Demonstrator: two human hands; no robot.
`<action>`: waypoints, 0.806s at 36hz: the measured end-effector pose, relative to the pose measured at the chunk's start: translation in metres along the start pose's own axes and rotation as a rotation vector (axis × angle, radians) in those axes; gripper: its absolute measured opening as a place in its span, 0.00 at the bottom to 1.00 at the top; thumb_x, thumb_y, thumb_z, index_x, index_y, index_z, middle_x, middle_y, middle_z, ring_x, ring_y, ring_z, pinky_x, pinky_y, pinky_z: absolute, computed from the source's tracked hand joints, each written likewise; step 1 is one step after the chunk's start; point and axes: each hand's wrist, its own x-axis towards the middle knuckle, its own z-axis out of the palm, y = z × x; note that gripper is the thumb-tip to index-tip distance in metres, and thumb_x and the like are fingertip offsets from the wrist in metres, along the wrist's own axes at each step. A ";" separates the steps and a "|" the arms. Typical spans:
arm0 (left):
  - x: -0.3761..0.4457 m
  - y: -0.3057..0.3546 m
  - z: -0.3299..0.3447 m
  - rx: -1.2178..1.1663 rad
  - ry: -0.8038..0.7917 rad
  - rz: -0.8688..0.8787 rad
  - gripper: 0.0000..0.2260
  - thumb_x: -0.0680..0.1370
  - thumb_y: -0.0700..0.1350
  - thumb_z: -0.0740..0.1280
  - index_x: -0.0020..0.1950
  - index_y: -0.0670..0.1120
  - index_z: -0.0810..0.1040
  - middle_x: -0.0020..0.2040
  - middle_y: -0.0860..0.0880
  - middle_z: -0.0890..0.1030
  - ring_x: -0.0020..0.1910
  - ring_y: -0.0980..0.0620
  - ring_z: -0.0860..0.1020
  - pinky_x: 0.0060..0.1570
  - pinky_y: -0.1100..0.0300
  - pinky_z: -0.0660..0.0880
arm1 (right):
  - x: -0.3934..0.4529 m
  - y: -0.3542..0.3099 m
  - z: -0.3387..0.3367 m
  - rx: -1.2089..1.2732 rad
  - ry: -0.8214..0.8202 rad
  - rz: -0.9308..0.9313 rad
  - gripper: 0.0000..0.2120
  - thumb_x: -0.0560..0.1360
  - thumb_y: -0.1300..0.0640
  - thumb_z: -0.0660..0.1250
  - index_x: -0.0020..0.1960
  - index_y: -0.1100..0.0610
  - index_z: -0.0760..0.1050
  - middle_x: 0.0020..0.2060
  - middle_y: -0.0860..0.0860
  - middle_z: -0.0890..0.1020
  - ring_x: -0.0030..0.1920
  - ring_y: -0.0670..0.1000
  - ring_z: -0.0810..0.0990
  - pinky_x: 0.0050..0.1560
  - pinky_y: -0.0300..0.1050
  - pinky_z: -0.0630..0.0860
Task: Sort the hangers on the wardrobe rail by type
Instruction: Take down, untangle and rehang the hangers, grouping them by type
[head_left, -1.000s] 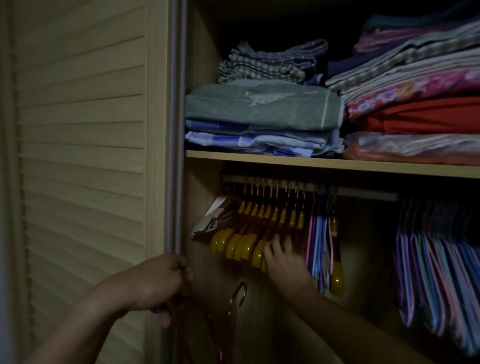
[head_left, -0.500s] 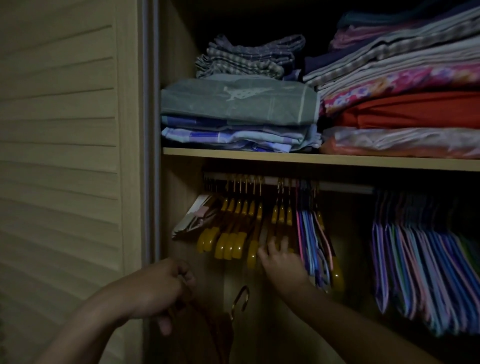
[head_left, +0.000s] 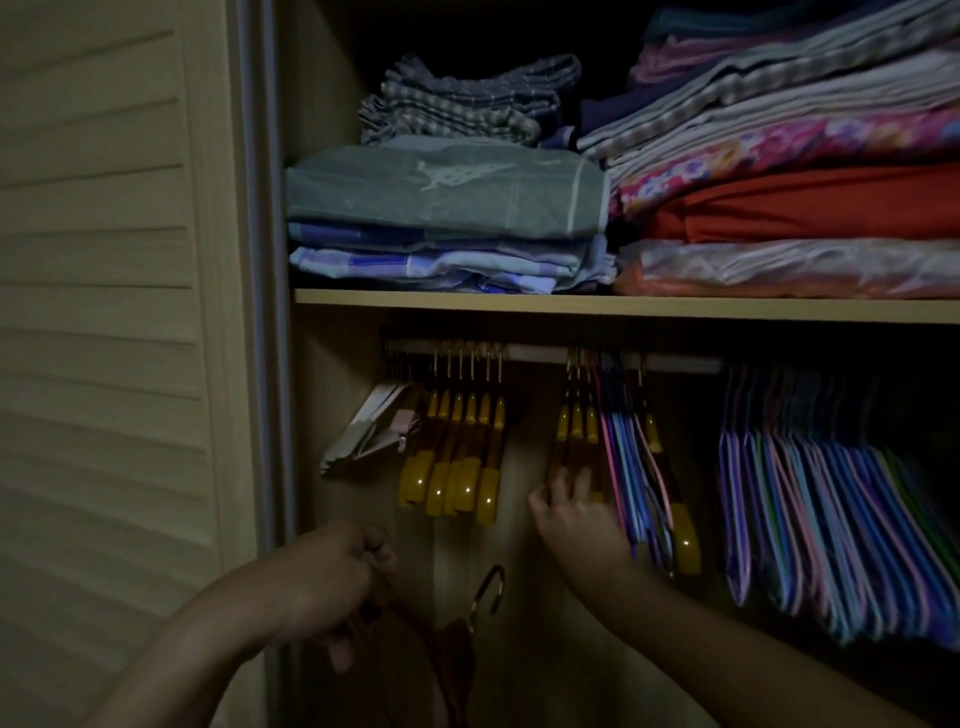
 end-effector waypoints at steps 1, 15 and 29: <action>0.001 0.001 0.002 0.011 0.003 0.008 0.08 0.77 0.33 0.64 0.54 0.39 0.79 0.40 0.41 0.79 0.24 0.53 0.78 0.24 0.57 0.75 | -0.001 0.001 -0.001 -0.004 -0.002 0.004 0.37 0.77 0.61 0.66 0.78 0.57 0.49 0.77 0.65 0.52 0.75 0.72 0.55 0.58 0.61 0.78; 0.015 0.032 0.038 0.123 0.132 0.226 0.05 0.79 0.41 0.64 0.49 0.50 0.77 0.44 0.47 0.79 0.31 0.51 0.79 0.33 0.55 0.79 | -0.014 0.009 -0.002 0.039 -0.059 0.056 0.40 0.76 0.62 0.67 0.80 0.55 0.47 0.79 0.62 0.46 0.77 0.69 0.49 0.65 0.64 0.72; 0.048 0.054 0.059 0.033 0.338 0.338 0.05 0.82 0.48 0.61 0.47 0.58 0.72 0.46 0.49 0.79 0.36 0.49 0.83 0.33 0.53 0.82 | -0.035 0.013 -0.029 0.255 0.027 -0.043 0.38 0.78 0.49 0.66 0.80 0.51 0.49 0.80 0.58 0.45 0.79 0.62 0.41 0.77 0.62 0.43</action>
